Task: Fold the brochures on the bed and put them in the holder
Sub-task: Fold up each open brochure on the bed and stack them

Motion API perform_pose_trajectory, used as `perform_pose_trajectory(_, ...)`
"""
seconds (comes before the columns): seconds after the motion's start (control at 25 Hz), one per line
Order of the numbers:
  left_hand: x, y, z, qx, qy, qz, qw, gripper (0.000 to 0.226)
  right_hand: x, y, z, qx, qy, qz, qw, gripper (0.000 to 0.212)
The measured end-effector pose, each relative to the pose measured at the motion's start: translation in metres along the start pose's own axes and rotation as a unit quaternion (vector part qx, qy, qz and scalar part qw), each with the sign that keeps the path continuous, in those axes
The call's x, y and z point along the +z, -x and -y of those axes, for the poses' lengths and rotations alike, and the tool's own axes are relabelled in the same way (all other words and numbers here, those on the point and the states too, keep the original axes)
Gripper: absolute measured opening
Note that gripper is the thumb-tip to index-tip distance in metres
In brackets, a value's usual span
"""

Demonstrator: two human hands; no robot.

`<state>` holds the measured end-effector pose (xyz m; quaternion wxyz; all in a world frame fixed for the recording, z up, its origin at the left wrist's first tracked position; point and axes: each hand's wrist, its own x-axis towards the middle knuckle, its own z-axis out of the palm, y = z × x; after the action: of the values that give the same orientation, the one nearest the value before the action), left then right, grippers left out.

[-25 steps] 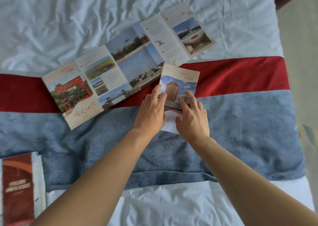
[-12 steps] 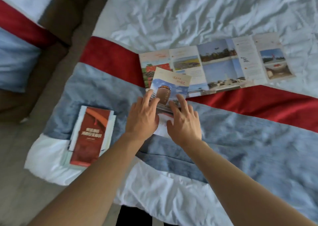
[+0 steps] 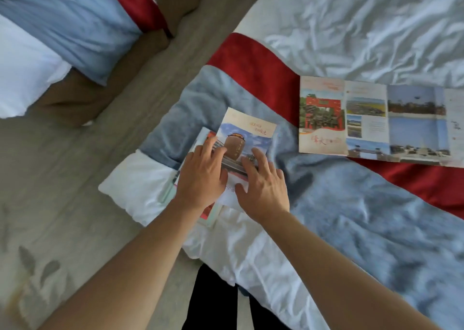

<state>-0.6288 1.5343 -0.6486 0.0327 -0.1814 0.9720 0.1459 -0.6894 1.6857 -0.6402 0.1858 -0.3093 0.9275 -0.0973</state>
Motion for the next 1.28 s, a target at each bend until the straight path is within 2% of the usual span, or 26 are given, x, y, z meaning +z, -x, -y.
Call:
perform_pose_trajectory(0.28,0.003,0.034,0.056,-0.021,0.018,0.018,0.999,0.039,0.034,0.002,0.048,-0.028,-0.002,0.049,0.998,0.059)
perform_pose_trajectory(0.4,0.01,0.04,0.072,-0.018,0.017,0.048,0.999,0.045,0.044,0.003,0.058,-0.031,-0.007,0.065,0.997,0.057)
perform_pose_trajectory(0.52,0.018,0.043,0.081,-0.002,0.009,0.082,0.997,0.053,0.05,0.003,0.06,-0.023,-0.004,0.072,0.997,0.051)
perform_pose_trajectory(0.64,0.021,0.043,0.084,0.016,-0.001,0.075,0.997,0.06,0.052,0.0,0.059,-0.006,0.029,0.04,0.999,0.051)
perform_pose_trajectory(0.72,0.02,0.041,0.084,0.039,0.002,0.064,0.997,0.071,0.052,-0.003,0.061,-0.001,0.046,0.012,0.999,0.055)
perform_pose_trajectory(0.88,0.025,0.04,0.085,0.109,-0.012,0.087,0.99,0.073,0.056,-0.01,0.058,-0.008,0.045,0.042,0.998,0.068)
perform_pose_trajectory(1.08,0.03,0.041,0.086,0.071,-0.02,0.116,0.991,0.07,0.064,-0.014,0.055,-0.017,0.04,0.054,0.998,0.064)
perform_pose_trajectory(1.28,0.027,0.032,0.075,0.066,-0.04,0.107,0.991,0.073,0.061,-0.025,0.058,-0.018,0.046,0.046,0.998,0.066)
